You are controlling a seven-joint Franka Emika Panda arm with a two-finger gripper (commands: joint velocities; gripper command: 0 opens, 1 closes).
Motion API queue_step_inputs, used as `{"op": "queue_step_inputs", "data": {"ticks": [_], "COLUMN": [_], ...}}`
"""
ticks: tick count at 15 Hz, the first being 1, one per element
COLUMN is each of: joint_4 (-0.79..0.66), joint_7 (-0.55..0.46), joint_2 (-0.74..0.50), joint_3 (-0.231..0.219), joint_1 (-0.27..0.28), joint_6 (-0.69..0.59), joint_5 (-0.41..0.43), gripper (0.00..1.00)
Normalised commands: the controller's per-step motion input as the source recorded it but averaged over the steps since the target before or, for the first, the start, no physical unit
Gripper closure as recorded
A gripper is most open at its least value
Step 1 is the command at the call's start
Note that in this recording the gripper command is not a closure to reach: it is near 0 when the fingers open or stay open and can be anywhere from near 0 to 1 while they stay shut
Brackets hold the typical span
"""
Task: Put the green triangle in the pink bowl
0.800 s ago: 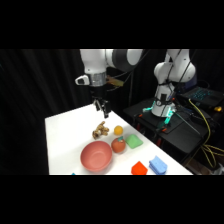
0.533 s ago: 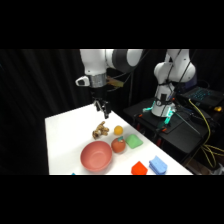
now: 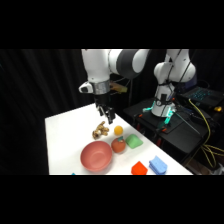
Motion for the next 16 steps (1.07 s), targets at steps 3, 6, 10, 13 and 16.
{"op": "queue_step_inputs", "data": {"ticks": [3, 6, 10, 13, 16], "joint_4": [-0.25, -0.33, -0.36, -0.25, -0.16], "joint_7": [0.18, 0.16, 0.11, 0.05, -0.02], "joint_2": [-0.1, -0.17, -0.19, -0.1, -0.01], "joint_3": [0.064, 0.057, 0.05, 0.041, 0.034], "joint_1": [0.081, 0.068, 0.047, 0.03, 0.009], "joint_6": [0.23, 0.25, 0.24, 0.22, 0.22], "joint_5": [-0.032, 0.008, 0.059, 0.1, 0.151], "gripper": [0.0, 0.0, 0.0, 0.0, 0.0]}}
